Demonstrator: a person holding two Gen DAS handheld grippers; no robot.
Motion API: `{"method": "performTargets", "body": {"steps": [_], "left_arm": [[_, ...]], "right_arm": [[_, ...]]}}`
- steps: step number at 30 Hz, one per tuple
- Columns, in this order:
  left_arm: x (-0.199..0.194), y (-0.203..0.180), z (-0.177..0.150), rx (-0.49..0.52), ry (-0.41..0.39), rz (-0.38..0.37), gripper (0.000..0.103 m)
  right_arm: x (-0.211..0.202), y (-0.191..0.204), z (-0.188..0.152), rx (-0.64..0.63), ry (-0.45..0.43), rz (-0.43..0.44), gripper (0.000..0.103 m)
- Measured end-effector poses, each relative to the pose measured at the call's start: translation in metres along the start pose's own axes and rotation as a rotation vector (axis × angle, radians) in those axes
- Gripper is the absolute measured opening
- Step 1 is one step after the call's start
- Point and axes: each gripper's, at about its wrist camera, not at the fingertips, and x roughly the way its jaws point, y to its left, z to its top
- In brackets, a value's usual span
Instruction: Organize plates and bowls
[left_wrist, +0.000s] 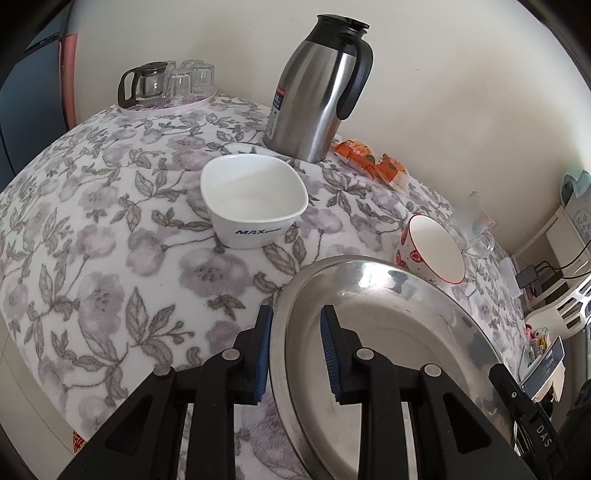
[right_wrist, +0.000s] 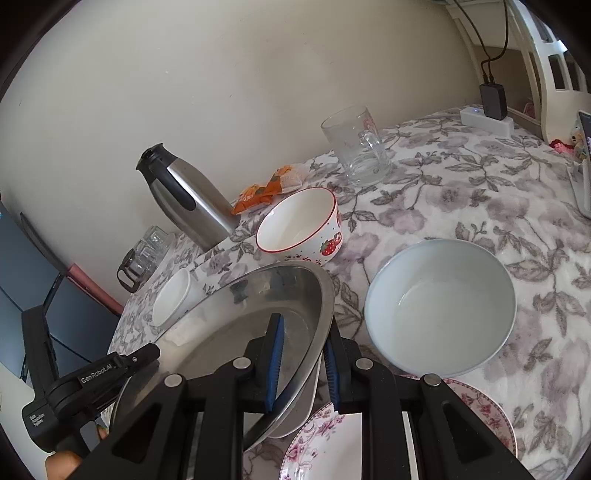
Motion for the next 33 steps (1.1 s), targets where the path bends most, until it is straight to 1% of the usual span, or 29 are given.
{"method": "performTargets", "body": {"steps": [6, 13, 16, 19, 21, 28, 33], "left_arm": [[0.006, -0.003, 0.006, 0.000, -0.011, -0.014, 0.027], [0.014, -0.004, 0.011, 0.000, -0.026, -0.027, 0.027], [0.019, -0.004, 0.012, 0.004, -0.022, -0.023, 0.027], [0.026, -0.001, 0.010, -0.007, -0.001, -0.014, 0.027], [0.031, 0.002, 0.009, -0.015, 0.012, -0.007, 0.027], [0.042, 0.007, 0.004, -0.019, 0.053, 0.017, 0.027], [0.052, 0.009, 0.000, -0.019, 0.089, 0.034, 0.027]], "right_arm": [[0.004, -0.003, 0.002, 0.001, -0.007, -0.002, 0.022], [0.012, -0.006, 0.001, 0.002, 0.003, -0.009, 0.023], [0.018, -0.007, -0.001, 0.004, 0.020, -0.016, 0.023], [0.025, -0.007, -0.006, 0.006, 0.053, -0.022, 0.022], [0.028, -0.007, -0.008, -0.008, 0.057, -0.032, 0.022], [0.039, -0.005, -0.016, -0.038, 0.117, -0.091, 0.022], [0.043, -0.006, -0.019, -0.045, 0.127, -0.099, 0.022]]}}
